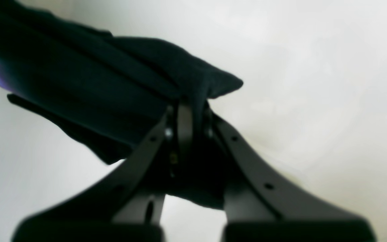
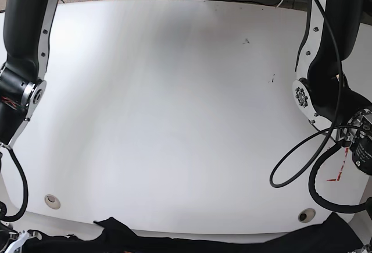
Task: Layout the t-shirt on the table in an organized manner, then fold the t-shirt properly
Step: 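Lift the shirt with both grippers and flip it back across the table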
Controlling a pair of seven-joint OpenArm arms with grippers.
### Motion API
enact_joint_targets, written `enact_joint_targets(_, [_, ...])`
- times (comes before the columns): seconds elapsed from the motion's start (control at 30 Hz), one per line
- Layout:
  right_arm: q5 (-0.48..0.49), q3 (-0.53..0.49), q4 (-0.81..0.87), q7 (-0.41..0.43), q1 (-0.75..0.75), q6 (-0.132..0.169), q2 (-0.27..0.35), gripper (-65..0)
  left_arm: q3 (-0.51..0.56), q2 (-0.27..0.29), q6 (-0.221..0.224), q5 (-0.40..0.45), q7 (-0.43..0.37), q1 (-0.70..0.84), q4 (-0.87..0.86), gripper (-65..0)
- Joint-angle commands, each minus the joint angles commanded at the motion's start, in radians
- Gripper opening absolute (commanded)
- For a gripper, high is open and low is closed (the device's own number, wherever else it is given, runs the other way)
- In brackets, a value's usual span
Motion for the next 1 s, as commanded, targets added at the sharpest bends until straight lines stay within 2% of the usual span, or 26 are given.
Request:
enact_joint_targets(0.13, [0.0,0.008,0.081,-0.008,-0.107,0.005,0.008,-65.0,-0.005,0.0,0.0,0.0,0.0,0.071,0.021,-65.0])
enact_joint_targets(0.27, [0.0,0.074,0.193,-0.008,-0.301,0.005,0.009,-65.0,-0.005,0.0,0.0,0.0,0.0,0.192,0.064,-65.0])
enact_joint_targets(0.43, [0.0,0.164,0.304,-0.008,-0.543,0.005,-0.037,-65.0,-0.023,-0.002,-0.002,-0.002,0.0,0.385,0.126,-65.0])
enact_joint_targets(0.53, [0.0,0.222,0.374,-0.008,-0.704,0.005,-0.077,-65.0,-0.072,-0.002,-0.009,-0.003,-0.002,0.511,0.149,-65.0])
enact_joint_targets(0.6, [0.0,0.244,0.411,-0.008,-0.781,0.005,-0.1,-65.0,-0.1,-0.002,-0.035,-0.003,-0.002,0.577,0.152,-65.0])
enact_joint_targets(0.67, [0.0,0.272,0.462,-0.006,-0.899,0.005,-0.14,-65.0,-0.149,0.002,-0.094,-0.003,-0.003,0.672,0.155,-65.0])
enact_joint_targets(0.77, [-0.008,0.281,0.493,0.003,-1.013,0.005,-0.186,-65.0,-0.204,0.003,-0.147,-0.002,-0.005,0.779,0.153,-65.0])
enact_joint_targets(1.0, [-0.009,0.276,0.489,0.112,-1.258,0.005,-0.273,-65.0,-0.249,0.006,-0.213,0.002,-0.009,1.011,0.144,-65.0])
